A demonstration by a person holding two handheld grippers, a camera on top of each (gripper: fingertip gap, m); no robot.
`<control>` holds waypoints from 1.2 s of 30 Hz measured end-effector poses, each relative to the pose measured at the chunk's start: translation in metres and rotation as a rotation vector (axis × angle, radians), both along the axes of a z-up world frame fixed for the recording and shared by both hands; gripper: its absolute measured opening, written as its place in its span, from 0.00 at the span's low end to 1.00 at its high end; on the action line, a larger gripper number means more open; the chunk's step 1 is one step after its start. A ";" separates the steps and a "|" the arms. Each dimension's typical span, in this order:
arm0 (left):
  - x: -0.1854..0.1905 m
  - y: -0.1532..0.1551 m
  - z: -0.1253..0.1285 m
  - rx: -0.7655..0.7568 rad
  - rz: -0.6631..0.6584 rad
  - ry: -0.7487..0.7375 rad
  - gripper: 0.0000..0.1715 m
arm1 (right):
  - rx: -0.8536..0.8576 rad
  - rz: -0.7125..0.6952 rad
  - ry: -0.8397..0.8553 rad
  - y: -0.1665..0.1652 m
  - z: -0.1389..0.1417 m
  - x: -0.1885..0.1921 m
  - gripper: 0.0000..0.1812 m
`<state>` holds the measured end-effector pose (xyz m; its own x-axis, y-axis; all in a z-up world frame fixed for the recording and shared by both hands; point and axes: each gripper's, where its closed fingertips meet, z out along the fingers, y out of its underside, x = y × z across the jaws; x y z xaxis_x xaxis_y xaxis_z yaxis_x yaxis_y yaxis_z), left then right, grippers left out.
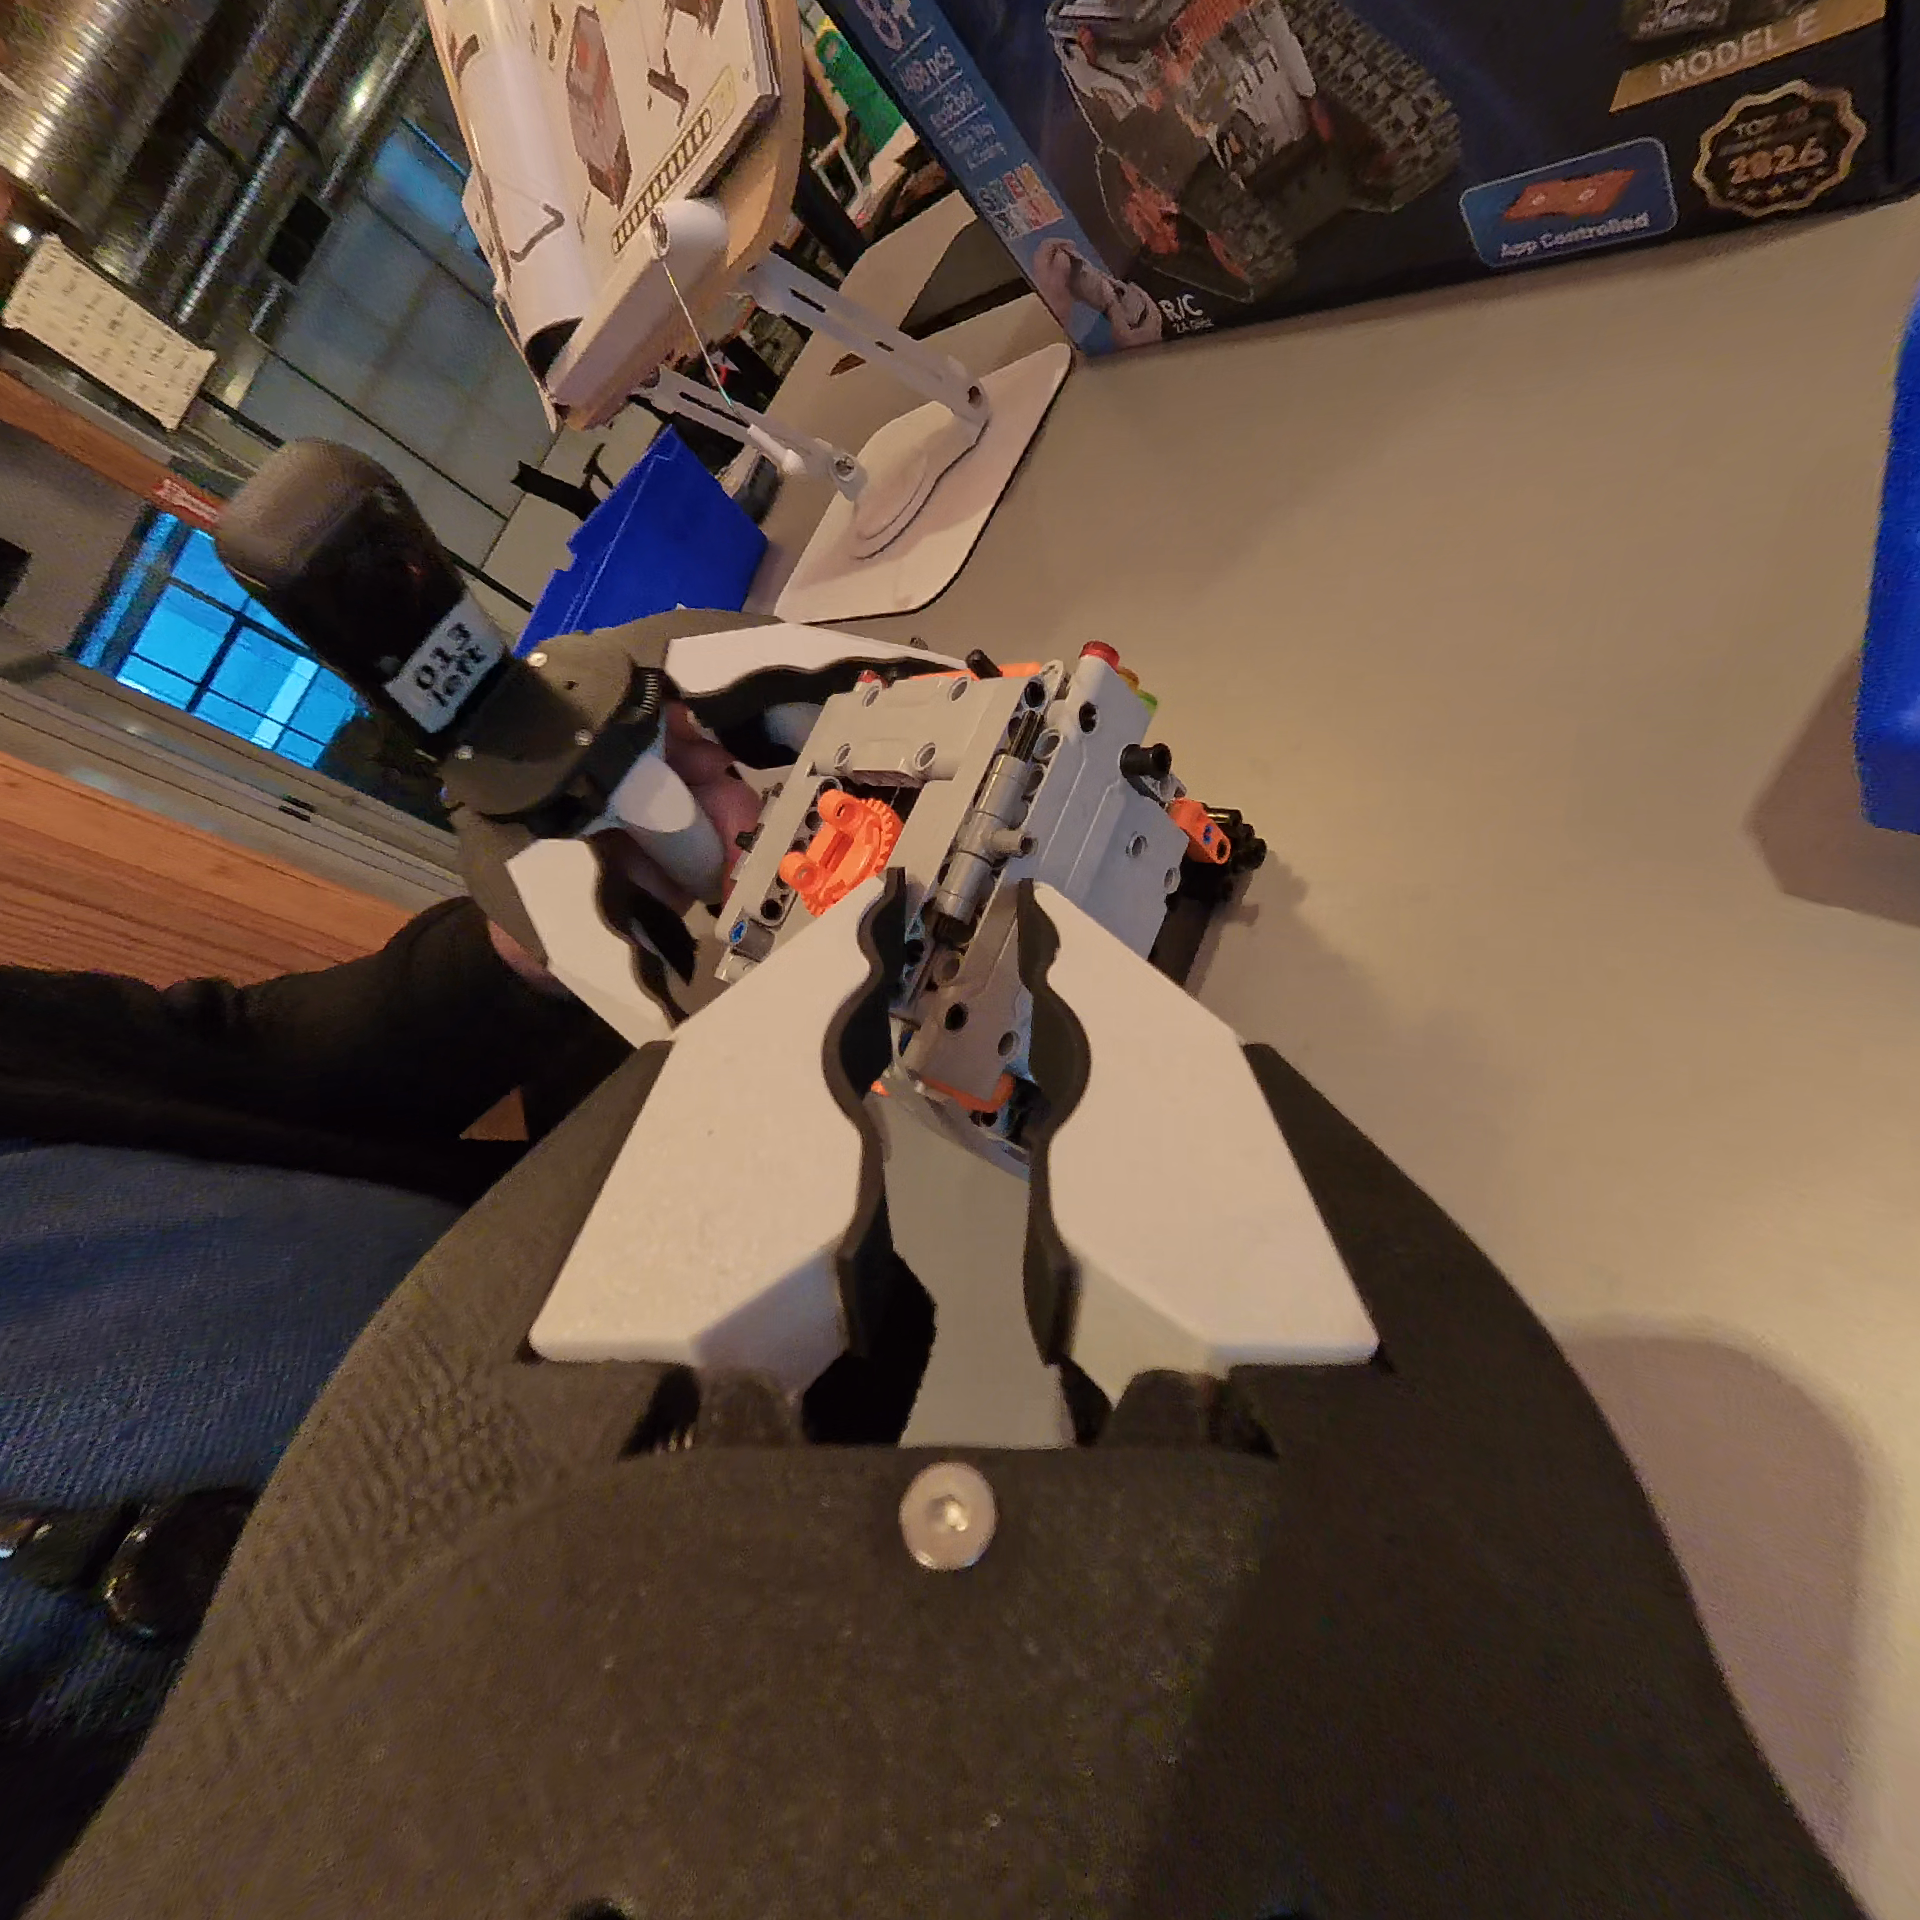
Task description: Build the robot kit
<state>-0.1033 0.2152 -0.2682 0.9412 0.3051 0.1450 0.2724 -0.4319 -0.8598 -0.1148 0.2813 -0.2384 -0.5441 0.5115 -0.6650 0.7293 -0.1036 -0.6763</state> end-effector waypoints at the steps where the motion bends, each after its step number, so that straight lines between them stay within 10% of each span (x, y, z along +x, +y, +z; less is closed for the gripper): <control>1: -0.001 0.004 -0.008 -0.025 -0.026 -0.003 0.85 | -0.007 0.005 -0.005 0.000 0.000 0.000 0.10; 5: 0.005 0.020 -0.026 -0.118 -0.090 0.024 0.69 | -0.010 -0.001 -0.014 0.000 0.000 -0.004 0.10; 36: 0.000 0.035 -0.005 -0.108 -0.034 0.028 0.68 | -0.140 -0.047 -0.088 0.020 -0.006 -0.013 0.08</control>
